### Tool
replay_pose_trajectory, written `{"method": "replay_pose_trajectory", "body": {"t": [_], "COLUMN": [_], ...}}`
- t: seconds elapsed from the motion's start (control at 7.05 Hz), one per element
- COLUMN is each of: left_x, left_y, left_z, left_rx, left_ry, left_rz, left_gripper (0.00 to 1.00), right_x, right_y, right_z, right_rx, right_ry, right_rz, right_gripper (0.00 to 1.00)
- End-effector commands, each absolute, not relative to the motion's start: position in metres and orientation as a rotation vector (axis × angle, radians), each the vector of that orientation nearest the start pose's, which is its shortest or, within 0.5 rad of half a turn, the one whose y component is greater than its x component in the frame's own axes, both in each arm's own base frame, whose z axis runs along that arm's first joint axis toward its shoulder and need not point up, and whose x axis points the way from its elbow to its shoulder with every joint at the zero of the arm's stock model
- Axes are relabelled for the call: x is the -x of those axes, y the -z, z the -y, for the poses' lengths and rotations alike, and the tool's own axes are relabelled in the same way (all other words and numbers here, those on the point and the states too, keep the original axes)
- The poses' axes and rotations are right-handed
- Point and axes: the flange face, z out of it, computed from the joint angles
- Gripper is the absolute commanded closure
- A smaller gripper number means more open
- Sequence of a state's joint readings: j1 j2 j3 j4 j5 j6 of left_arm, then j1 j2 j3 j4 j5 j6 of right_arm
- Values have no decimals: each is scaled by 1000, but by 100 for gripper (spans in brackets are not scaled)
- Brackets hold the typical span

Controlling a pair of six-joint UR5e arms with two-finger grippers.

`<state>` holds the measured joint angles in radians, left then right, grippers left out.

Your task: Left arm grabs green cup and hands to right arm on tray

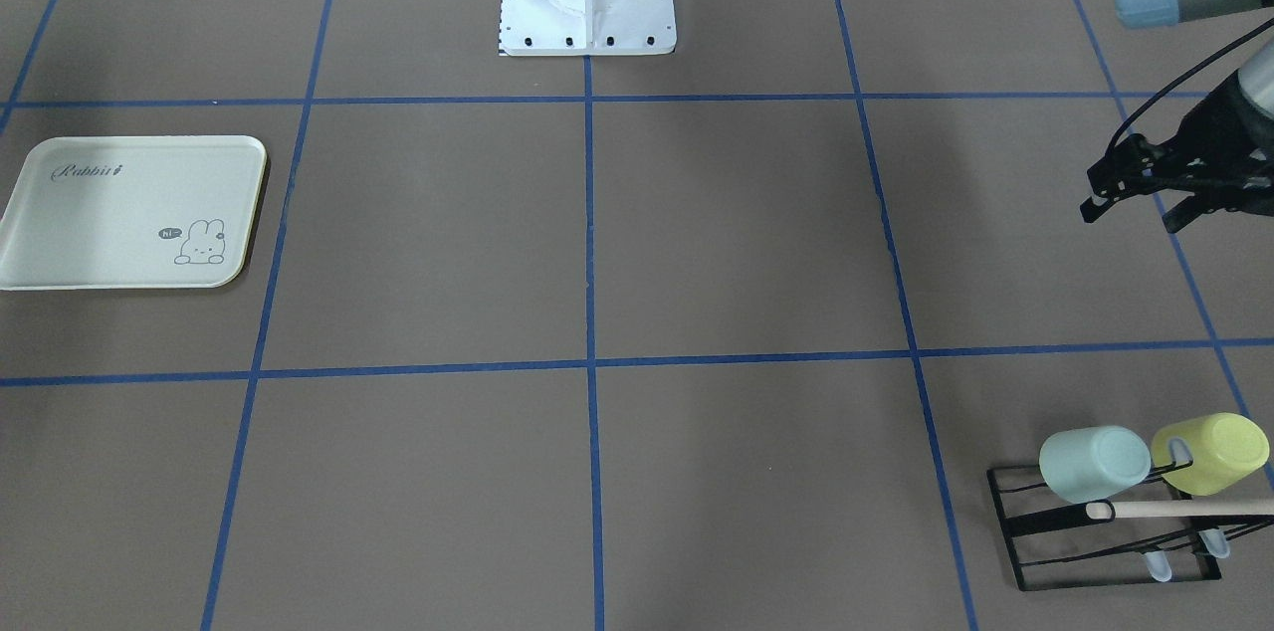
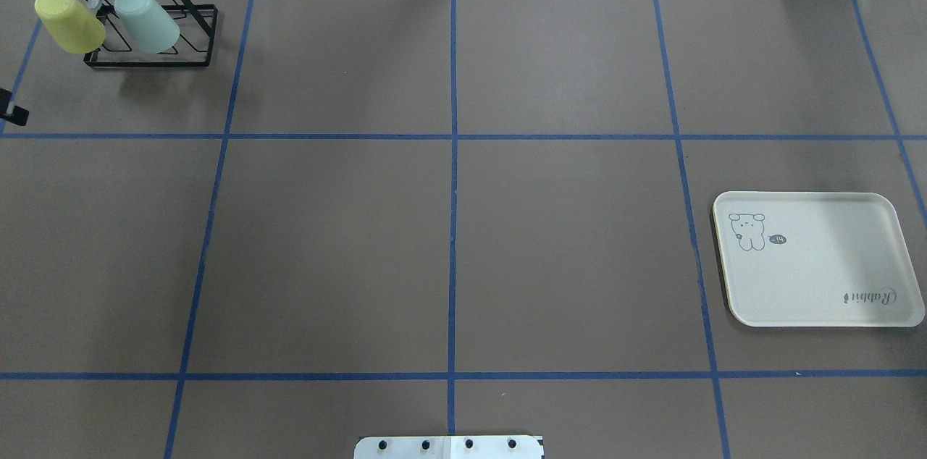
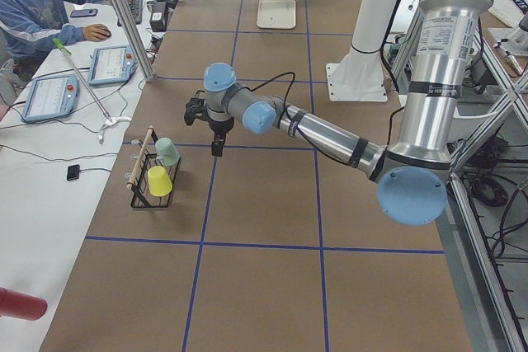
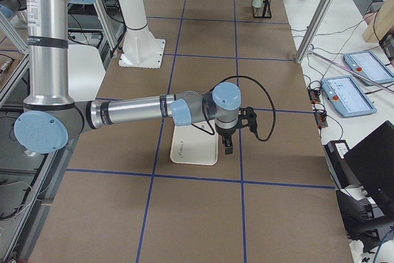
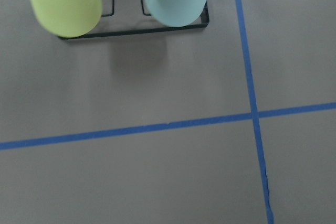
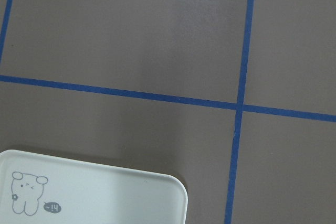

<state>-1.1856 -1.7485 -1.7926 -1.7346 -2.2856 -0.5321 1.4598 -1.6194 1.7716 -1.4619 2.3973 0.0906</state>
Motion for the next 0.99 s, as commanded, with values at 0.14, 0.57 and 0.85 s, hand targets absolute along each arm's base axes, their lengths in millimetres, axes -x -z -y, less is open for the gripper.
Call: {"method": "replay_pose_trajectory", "body": {"t": [0.14, 0.57, 0.85], "left_x": [-193, -208, -219], "left_y": [-441, -439, -445], "left_z": [623, 669, 697], "left_rx": [-117, -128, -136], "left_ry": [-50, -37, -38], "left_rz": [-824, -770, -761], "left_gripper": [0, 0, 0], "right_x": [14, 16, 15], "right_y": [-560, -564, -565], "right_z": [487, 486, 485], "right_rx": [-195, -196, -196], "right_ry": [190, 187, 186], "right_rz": [844, 852, 847], "right_gripper": [0, 0, 0]}}
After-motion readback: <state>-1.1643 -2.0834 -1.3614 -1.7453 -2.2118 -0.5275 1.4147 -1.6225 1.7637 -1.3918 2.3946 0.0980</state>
